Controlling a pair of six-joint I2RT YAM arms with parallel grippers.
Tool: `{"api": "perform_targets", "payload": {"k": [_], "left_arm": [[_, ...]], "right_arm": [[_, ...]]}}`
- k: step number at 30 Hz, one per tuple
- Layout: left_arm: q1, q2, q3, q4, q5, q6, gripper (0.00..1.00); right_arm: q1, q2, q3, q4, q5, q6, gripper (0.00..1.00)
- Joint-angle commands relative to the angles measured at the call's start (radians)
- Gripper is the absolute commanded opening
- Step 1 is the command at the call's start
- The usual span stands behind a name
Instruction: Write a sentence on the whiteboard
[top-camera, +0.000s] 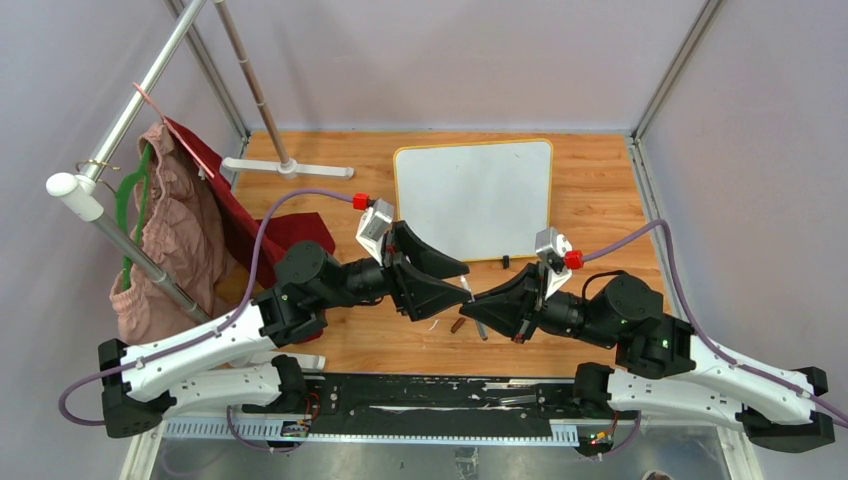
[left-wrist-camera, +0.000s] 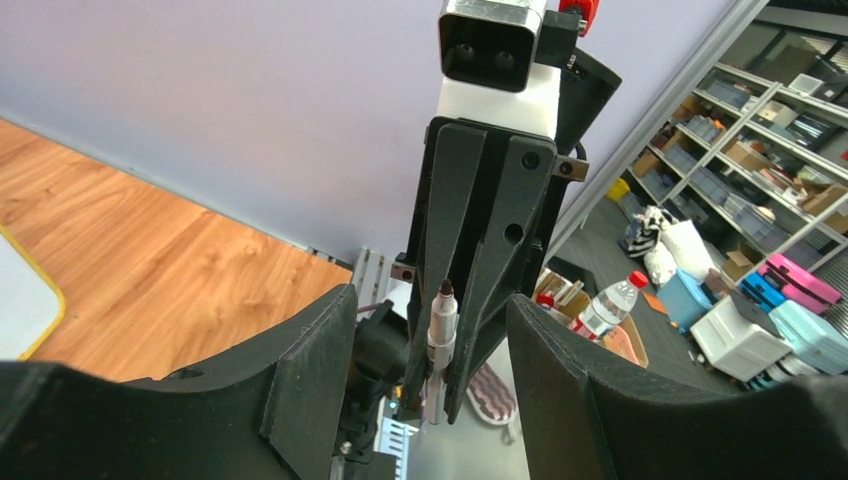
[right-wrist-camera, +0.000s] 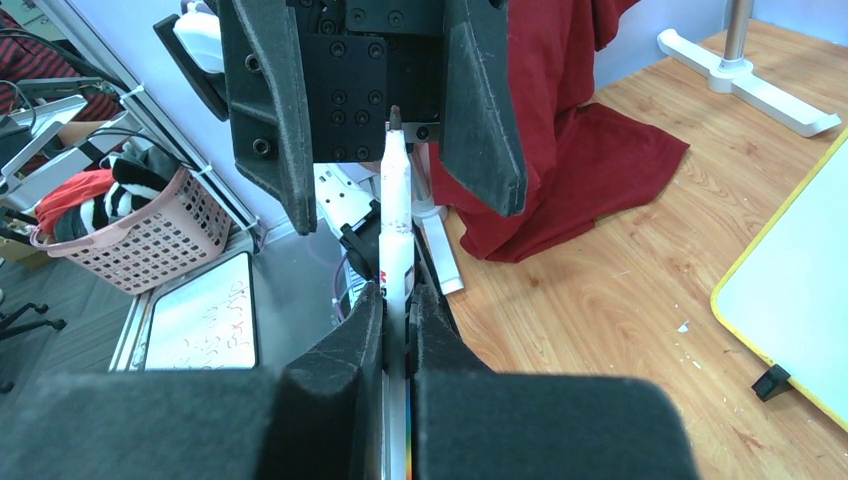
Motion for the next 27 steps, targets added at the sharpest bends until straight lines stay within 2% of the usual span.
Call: {"api": "perform_targets", "payload": {"k": [1, 5, 14, 23, 26, 27], "left_arm": [[-0.006, 0.010, 0.029, 0.049, 0.042, -0.016, 0.60], [-0.005, 0.021, 0.035, 0.052, 0.062, -0.018, 0.54], [-0.005, 0.028, 0.037, 0.061, 0.079, -0.025, 0.32], [-0.005, 0.034, 0.036, 0.061, 0.088, -0.025, 0.06], [-0.005, 0.032, 0.035, 0.061, 0.088, -0.025, 0.06], [-0.005, 0.030, 0.033, 0.061, 0.088, -0.024, 0.19]], "right_arm": [[-0.009, -0.001, -0.004, 0.001, -0.016, 0.011, 0.00], [-0.009, 0.002, -0.004, -0.002, -0.012, 0.008, 0.00], [-0.009, 0.004, -0.003, -0.012, -0.013, 0.005, 0.00], [-0.009, 0.001, 0.003, -0.027, -0.013, 0.003, 0.00], [-0.009, 0.005, 0.010, -0.031, -0.019, 0.002, 0.00], [-0.009, 0.008, 0.014, -0.035, -0.021, 0.000, 0.00]]}}
